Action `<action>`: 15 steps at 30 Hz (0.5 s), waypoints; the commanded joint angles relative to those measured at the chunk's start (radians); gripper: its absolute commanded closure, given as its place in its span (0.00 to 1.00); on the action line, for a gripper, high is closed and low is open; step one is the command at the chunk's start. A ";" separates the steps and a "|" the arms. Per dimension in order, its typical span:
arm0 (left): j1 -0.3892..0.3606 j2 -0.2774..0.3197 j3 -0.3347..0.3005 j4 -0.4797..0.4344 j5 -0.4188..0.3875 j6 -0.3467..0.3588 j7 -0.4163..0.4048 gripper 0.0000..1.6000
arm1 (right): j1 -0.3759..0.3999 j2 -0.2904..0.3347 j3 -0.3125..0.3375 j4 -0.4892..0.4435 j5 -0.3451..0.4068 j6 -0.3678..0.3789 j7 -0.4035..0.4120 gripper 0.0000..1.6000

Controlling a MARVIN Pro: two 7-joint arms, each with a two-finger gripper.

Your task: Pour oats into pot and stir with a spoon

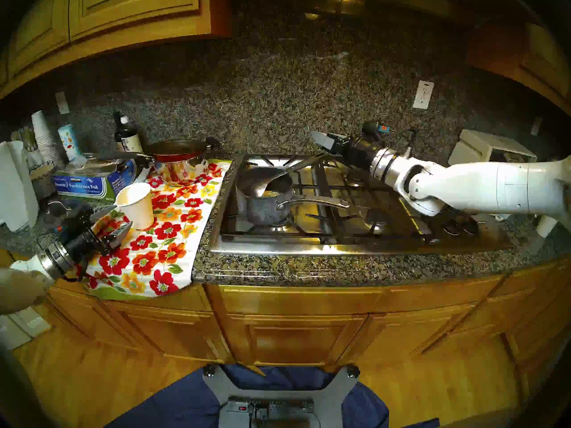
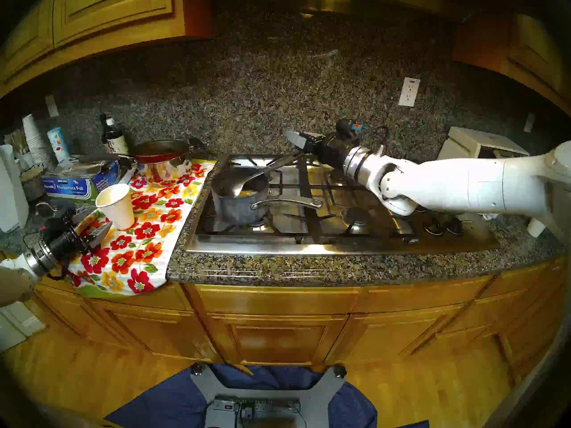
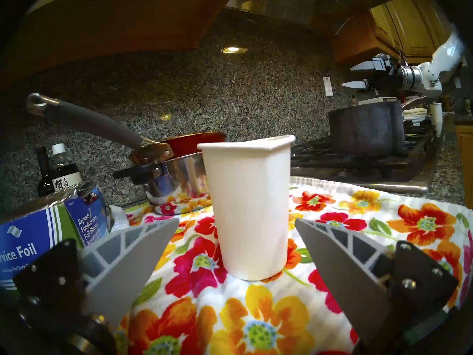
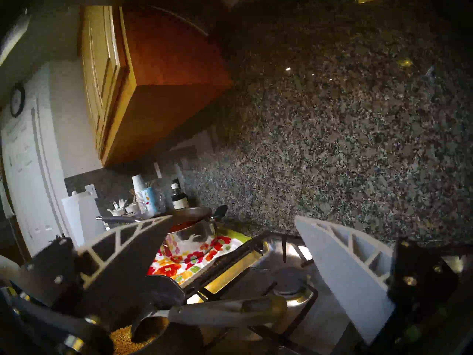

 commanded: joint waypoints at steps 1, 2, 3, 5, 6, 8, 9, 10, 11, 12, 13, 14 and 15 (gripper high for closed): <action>-0.001 0.013 -0.037 -0.002 0.001 -0.002 -0.098 0.00 | -0.011 0.004 0.042 0.024 0.031 -0.021 0.041 0.00; 0.001 0.013 -0.039 -0.001 -0.002 -0.002 -0.106 0.00 | -0.014 0.003 0.044 0.026 0.034 -0.022 0.046 0.00; 0.002 0.013 -0.041 0.000 -0.002 -0.002 -0.106 0.00 | -0.017 0.002 0.045 0.029 0.037 -0.022 0.051 0.00; 0.005 0.013 -0.044 0.000 -0.002 -0.002 -0.107 0.00 | -0.022 0.000 0.048 0.033 0.041 -0.023 0.059 0.00; 0.006 0.013 -0.045 -0.001 0.000 -0.002 -0.102 0.00 | -0.024 -0.002 0.049 0.036 0.042 -0.024 0.064 0.00; 0.009 0.013 -0.049 0.000 -0.004 -0.002 -0.112 0.00 | -0.028 -0.004 0.051 0.040 0.046 -0.023 0.071 0.00; 0.011 0.013 -0.050 -0.002 0.002 -0.002 -0.099 0.00 | -0.029 -0.006 0.051 0.042 0.047 -0.022 0.075 0.00; 0.012 0.013 -0.052 0.000 -0.004 -0.002 -0.113 0.00 | -0.030 -0.008 0.052 0.045 0.049 -0.020 0.080 0.00; 0.014 0.013 -0.053 0.001 -0.005 -0.002 -0.115 0.00 | -0.031 -0.009 0.053 0.046 0.051 -0.019 0.084 0.00; 0.015 0.013 -0.054 -0.001 0.000 -0.002 -0.104 0.00 | -0.034 -0.010 0.056 0.046 0.056 -0.017 0.089 0.00; 0.016 0.013 -0.055 -0.001 -0.001 -0.002 -0.107 0.00 | -0.037 -0.009 0.061 0.044 0.064 -0.016 0.092 0.00; 0.018 0.013 -0.057 -0.001 0.001 -0.002 -0.103 0.00 | -0.041 -0.010 0.063 0.045 0.069 -0.017 0.095 0.00; 0.019 0.013 -0.059 -0.001 0.001 -0.002 -0.102 0.00 | -0.046 -0.009 0.068 0.042 0.080 -0.015 0.096 0.00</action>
